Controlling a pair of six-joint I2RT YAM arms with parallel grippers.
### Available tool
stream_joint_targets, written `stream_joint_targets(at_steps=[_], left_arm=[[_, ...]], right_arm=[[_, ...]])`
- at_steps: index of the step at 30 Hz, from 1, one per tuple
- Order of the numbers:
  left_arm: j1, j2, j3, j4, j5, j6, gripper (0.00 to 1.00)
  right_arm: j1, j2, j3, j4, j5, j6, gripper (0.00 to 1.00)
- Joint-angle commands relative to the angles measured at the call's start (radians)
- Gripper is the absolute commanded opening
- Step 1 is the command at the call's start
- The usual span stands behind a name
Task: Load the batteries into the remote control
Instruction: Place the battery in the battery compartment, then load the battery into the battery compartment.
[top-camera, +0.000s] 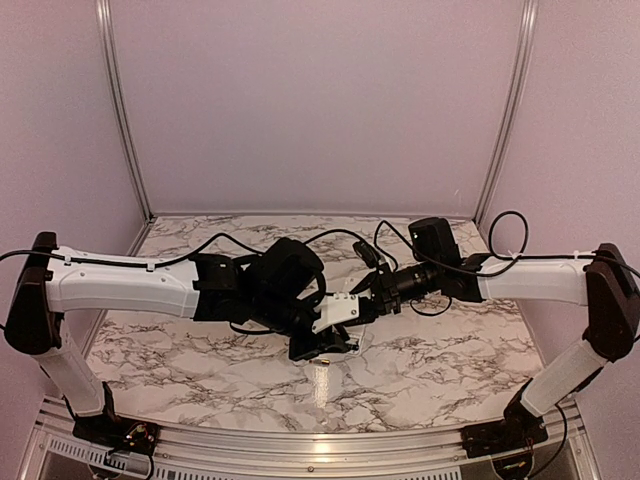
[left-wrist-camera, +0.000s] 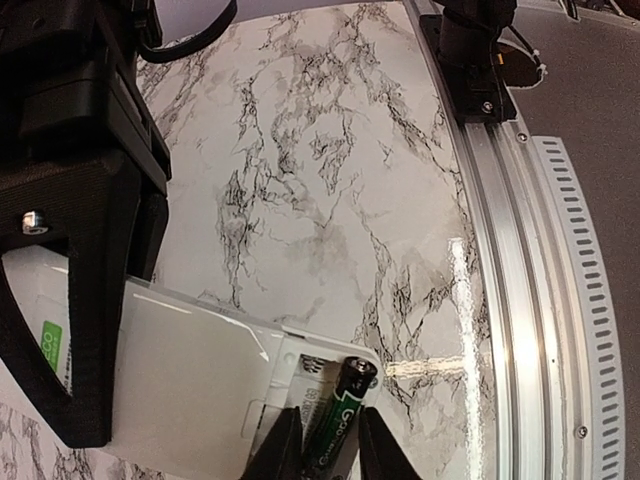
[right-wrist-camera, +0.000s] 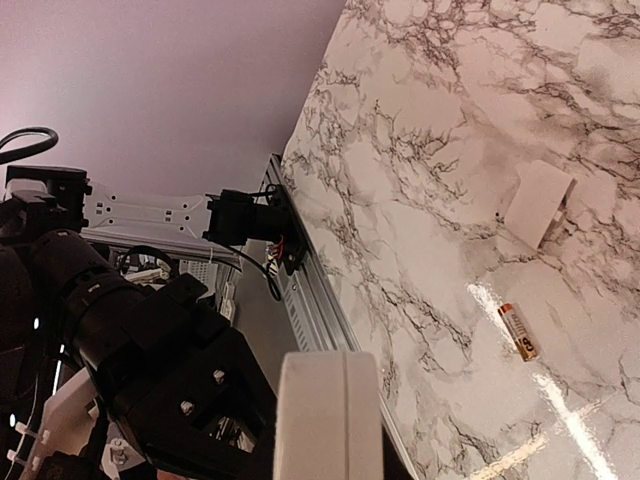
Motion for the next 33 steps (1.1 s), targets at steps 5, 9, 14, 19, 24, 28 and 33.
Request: stream_joint_targets(at_steps=[5, 9, 14, 19, 24, 28, 33], left_arm=[[-0.002, 0.030, 0.014, -0.052, -0.008, -0.003, 0.22], [-0.002, 0.025, 0.014, -0.047, 0.003, -0.002, 0.22], [-0.002, 0.021, 0.017, -0.044, 0.008, -0.003, 0.24], [-0.002, 0.012, 0.014, -0.034, -0.006, -0.011, 0.36], [-0.002, -0.006, 0.007, -0.018, -0.019, -0.021, 0.46], [-0.002, -0.017, 0.004, -0.006, -0.038, -0.029, 0.50], [-0.002, -0.041, -0.014, 0.026, -0.064, -0.028, 0.53]], right_arm=[[0.009, 0.008, 0.030, 0.049, -0.039, 0.035, 0.00], [0.009, 0.015, 0.026, 0.057, -0.040, 0.042, 0.00], [0.009, 0.023, 0.018, 0.066, -0.038, 0.048, 0.00], [0.009, 0.027, 0.013, 0.076, -0.037, 0.055, 0.00], [0.009, 0.031, 0.008, 0.084, -0.037, 0.059, 0.00], [0.009, 0.033, 0.008, 0.085, -0.036, 0.059, 0.00], [0.009, 0.036, 0.007, 0.085, -0.037, 0.055, 0.00]])
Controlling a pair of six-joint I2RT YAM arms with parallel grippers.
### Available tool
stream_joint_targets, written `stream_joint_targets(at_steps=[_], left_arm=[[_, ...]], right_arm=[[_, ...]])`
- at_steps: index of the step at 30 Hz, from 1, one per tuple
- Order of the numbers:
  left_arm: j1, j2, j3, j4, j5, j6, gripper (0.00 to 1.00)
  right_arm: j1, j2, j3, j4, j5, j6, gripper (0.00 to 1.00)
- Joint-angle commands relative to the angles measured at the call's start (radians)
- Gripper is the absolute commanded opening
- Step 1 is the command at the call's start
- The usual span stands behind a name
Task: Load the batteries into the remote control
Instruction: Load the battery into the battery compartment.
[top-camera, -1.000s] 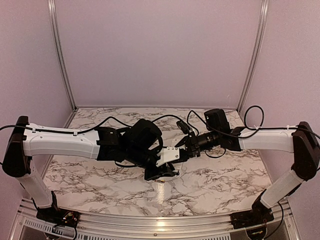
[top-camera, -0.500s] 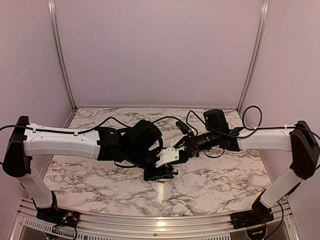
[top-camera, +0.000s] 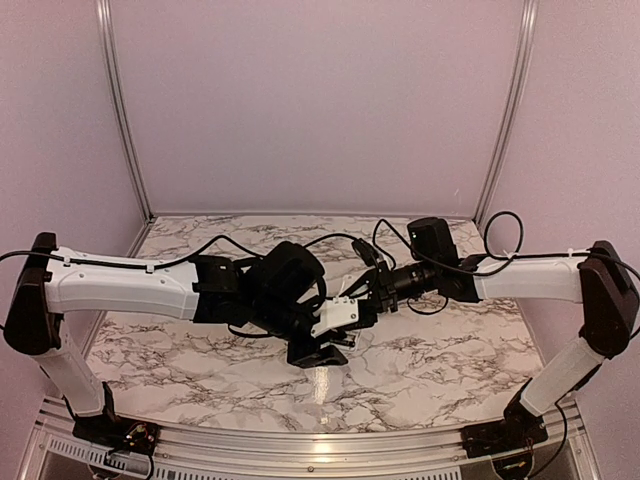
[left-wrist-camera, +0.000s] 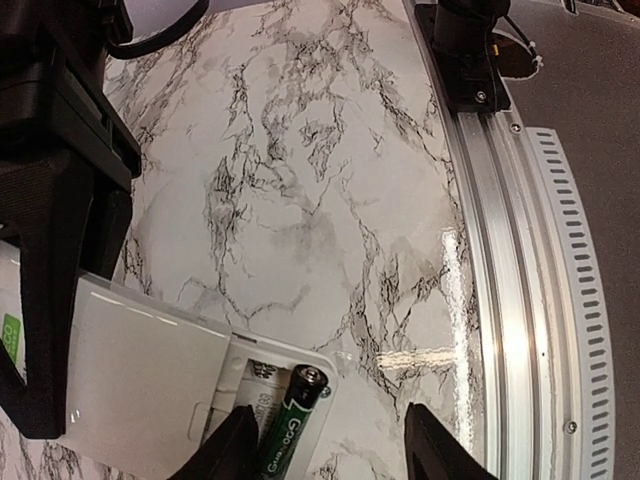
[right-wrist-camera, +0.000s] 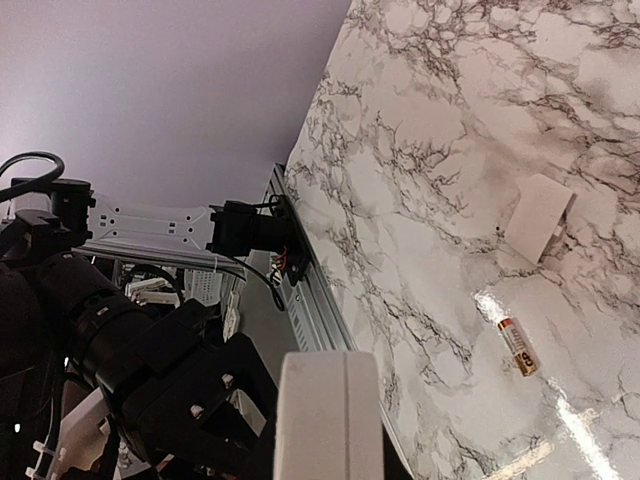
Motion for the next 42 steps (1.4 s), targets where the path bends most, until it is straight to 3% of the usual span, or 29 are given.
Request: stream_joint_targets(at_steps=[1, 14, 16, 20, 21, 26, 32, 42], left_arm=[[0.006, -0.044, -0.014, 0.055, -0.064, -0.004, 0.53], [0.007, -0.143, -0.064, 0.123, -0.079, -0.053, 0.57], [0.011, -0.186, -0.100, 0.166, -0.111, -0.112, 0.66], [0.045, -0.306, -0.210, 0.272, -0.182, -0.275, 0.97], [0.057, -0.336, -0.235, 0.289, -0.198, -0.326, 0.99], [0.122, -0.396, -0.334, 0.347, -0.156, -0.624, 0.99], [0.117, -0.308, -0.412, 0.503, -0.003, -0.918, 0.99], [0.076, -0.223, -0.416, 0.617, 0.017, -1.075, 0.99]], right_arm=[[0.011, 0.009, 0.006, 0.024, -0.038, 0.017, 0.00], [0.012, 0.014, 0.004, 0.026, -0.035, 0.010, 0.00], [0.012, 0.014, 0.004, 0.029, -0.032, 0.009, 0.00], [0.011, 0.013, 0.003, 0.044, -0.027, 0.008, 0.00], [0.010, 0.013, 0.004, 0.047, -0.028, 0.009, 0.00], [0.004, 0.013, 0.004, 0.057, -0.028, 0.011, 0.00], [0.000, 0.021, 0.011, 0.068, -0.024, 0.017, 0.00], [0.000, 0.031, 0.022, 0.052, -0.021, 0.005, 0.00]])
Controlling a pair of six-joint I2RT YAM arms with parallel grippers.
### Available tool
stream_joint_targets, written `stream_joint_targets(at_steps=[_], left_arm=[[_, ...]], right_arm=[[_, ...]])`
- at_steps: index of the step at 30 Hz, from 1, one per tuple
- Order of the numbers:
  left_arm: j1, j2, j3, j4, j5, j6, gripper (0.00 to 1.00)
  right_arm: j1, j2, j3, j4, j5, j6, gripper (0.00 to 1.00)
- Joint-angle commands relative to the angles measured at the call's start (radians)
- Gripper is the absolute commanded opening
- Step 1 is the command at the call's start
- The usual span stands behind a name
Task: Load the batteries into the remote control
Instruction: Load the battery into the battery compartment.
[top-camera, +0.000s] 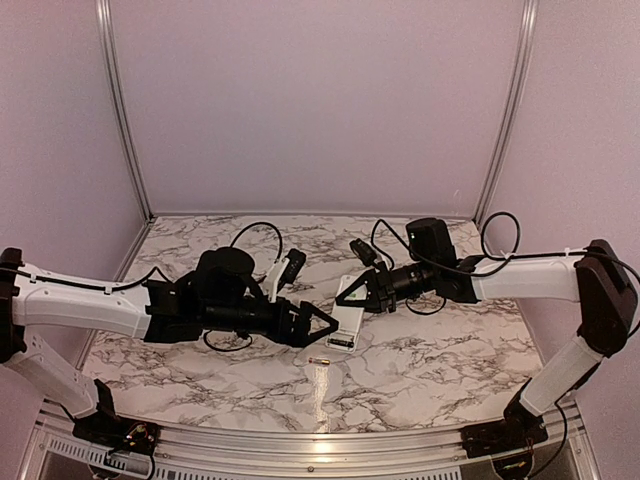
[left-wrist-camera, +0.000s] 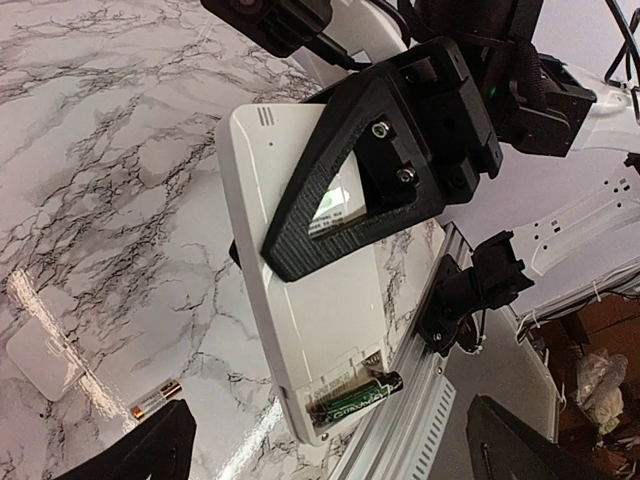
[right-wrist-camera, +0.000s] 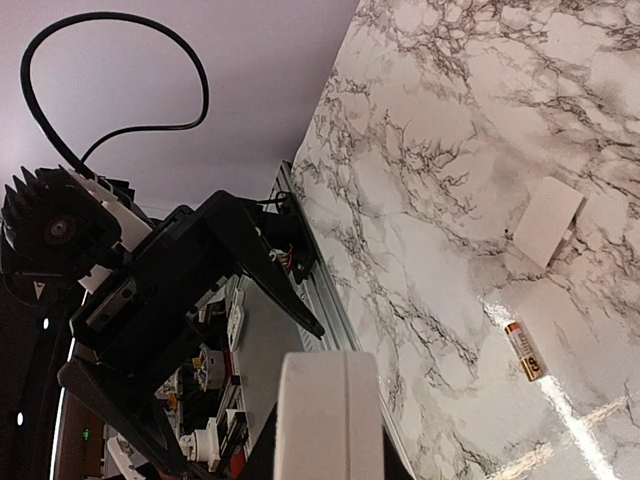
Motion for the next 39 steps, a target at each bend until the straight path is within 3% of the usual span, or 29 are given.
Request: stream_joint_targets(at_steps=[1, 24, 39], left_arm=[[-0.016, 0.049, 0.020, 0.084, 0.042, -0.086, 0.99], [-0.070, 0.183, 0.139, -0.012, 0.028, -0.047, 0.90], [-0.072, 0.201, 0.149, -0.014, 0.038, -0.039, 0.75]], right_arm=[[-0.002, 0.018, 0.024, 0.017, -0.003, 0.000, 0.00], [-0.003, 0.017, 0.024, 0.009, 0.005, 0.000, 0.00], [-0.005, 0.012, 0.021, 0.006, 0.004, -0.002, 0.00]])
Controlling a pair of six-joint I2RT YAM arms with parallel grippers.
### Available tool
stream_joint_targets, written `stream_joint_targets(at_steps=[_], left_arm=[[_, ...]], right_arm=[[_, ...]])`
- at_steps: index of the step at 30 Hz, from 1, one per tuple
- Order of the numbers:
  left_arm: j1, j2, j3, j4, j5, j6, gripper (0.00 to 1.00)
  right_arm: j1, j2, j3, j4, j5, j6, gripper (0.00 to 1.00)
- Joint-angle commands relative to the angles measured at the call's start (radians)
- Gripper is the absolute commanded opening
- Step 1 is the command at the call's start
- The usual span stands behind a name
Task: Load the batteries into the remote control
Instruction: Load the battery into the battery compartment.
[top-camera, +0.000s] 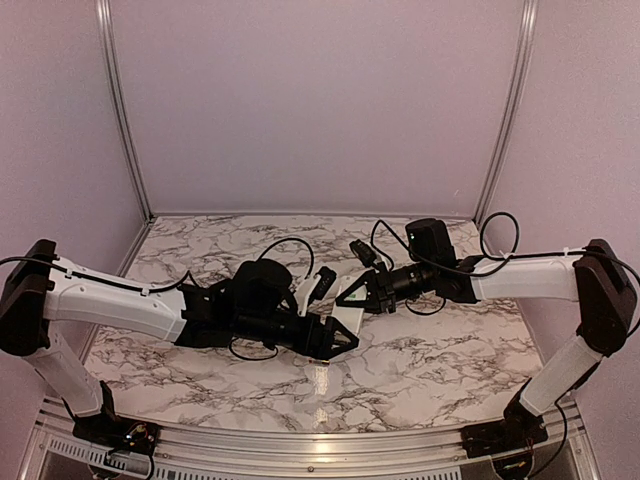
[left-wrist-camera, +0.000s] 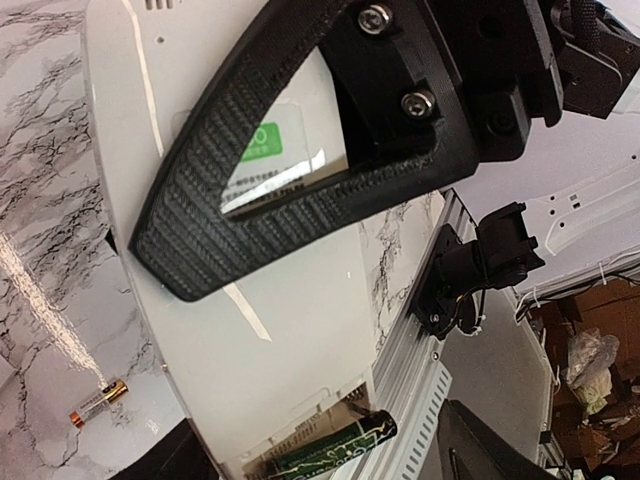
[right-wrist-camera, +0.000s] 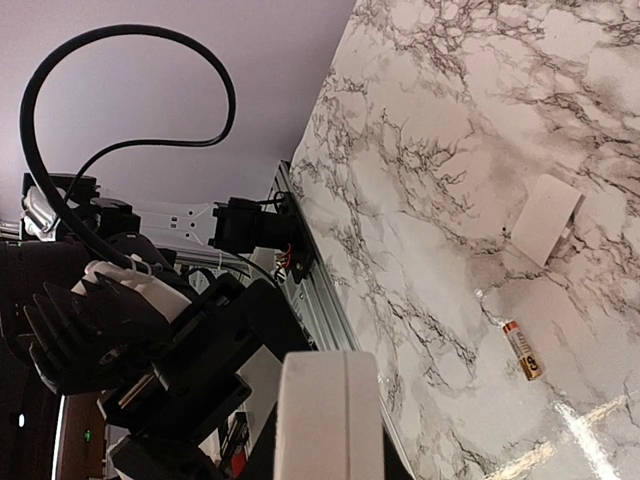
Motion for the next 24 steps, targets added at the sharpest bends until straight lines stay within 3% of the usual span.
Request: stream_joint_targets(at_steps=[1, 24], left_arm=[[-0.007, 0.019, 0.033, -0.014, 0.009, 0.019, 0.74], [-0.003, 0.008, 0.012, 0.001, 0.035, 0.015, 0.47]], right_arm=[[-0.003, 0.006, 0.021, 0.007, 0.004, -0.002, 0.00], [-0.009, -0.007, 0.020, 0.016, -0.008, 0.002, 0.00]])
